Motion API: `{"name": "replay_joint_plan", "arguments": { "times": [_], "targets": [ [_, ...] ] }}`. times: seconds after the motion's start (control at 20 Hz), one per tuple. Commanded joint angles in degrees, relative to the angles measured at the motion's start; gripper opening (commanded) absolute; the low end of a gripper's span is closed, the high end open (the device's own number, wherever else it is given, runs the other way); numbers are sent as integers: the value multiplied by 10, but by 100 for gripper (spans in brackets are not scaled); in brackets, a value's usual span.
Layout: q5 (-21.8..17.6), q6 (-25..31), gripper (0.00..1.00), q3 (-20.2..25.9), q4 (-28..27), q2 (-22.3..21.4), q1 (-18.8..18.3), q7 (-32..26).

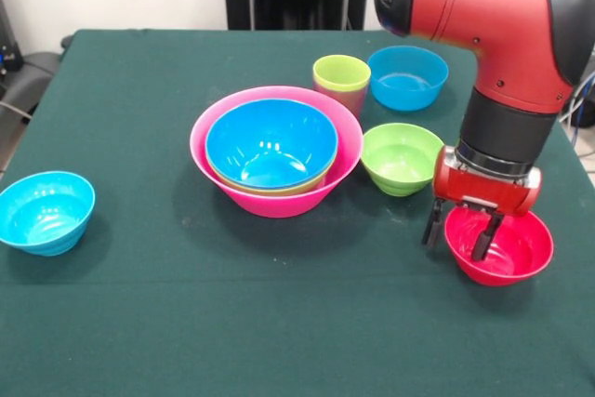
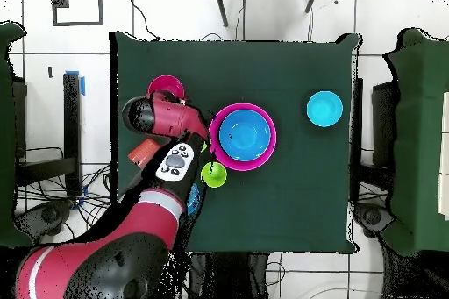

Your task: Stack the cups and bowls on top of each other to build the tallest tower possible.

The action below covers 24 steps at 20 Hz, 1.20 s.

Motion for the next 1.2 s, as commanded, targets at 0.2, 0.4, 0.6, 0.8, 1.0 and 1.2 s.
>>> {"name": "replay_joint_plan", "arguments": {
  "times": [0.2,0.4,0.6,0.8,1.0,1.2],
  "targets": [
    [-74,-19,100,128,39,-11,-38,5],
    [-92,-23,100,143,44,-16,-48,3],
    [-109,-23,100,155,41,-16,-56,2],
    [-122,-17,100,159,37,-16,-59,1],
    [-145,-6,100,174,32,-16,-68,-17],
    [-174,10,100,204,29,-20,-88,-53]
  ]
}}
